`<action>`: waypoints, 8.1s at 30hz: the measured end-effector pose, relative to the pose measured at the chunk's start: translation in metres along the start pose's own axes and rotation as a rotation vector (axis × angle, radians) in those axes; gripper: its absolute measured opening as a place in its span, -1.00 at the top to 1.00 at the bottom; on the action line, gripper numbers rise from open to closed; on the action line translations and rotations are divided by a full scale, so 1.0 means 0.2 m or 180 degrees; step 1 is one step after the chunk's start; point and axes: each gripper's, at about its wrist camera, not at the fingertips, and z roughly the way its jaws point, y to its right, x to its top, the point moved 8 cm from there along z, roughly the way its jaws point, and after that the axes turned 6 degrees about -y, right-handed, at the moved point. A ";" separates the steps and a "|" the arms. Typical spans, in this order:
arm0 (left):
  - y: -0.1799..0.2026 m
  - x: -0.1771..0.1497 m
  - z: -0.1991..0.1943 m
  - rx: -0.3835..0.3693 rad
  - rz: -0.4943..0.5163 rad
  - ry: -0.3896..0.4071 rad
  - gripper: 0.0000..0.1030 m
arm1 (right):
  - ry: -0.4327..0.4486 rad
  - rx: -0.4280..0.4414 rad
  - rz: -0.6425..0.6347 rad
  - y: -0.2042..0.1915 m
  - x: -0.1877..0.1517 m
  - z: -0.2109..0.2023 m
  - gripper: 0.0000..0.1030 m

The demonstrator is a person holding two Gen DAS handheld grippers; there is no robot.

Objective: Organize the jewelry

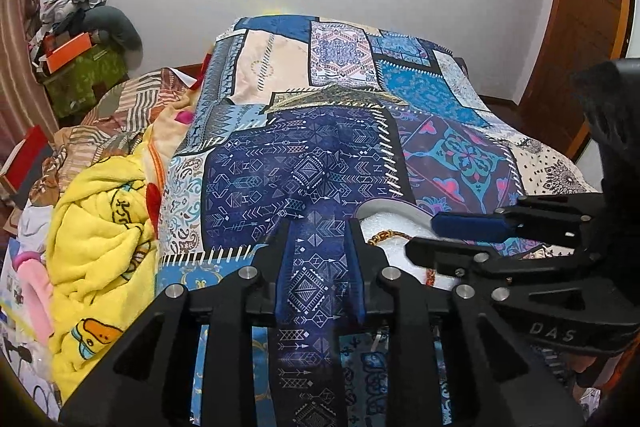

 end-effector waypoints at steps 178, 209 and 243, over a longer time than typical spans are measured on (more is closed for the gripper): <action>0.21 -0.05 -0.09 -0.0255 0.0195 -0.0124 0.26 | 0.0180 -0.0321 -0.0028 0.06 0.01 -0.22 0.62; 0.75 -0.29 0.00 -0.0549 0.0654 -0.0628 0.16 | 0.0228 -0.0897 0.0576 0.55 -0.48 -0.61 0.27; 0.78 -0.34 0.28 -0.0709 0.0650 -0.0799 0.89 | -0.0380 -0.0453 0.0317 0.50 -0.55 -0.16 0.26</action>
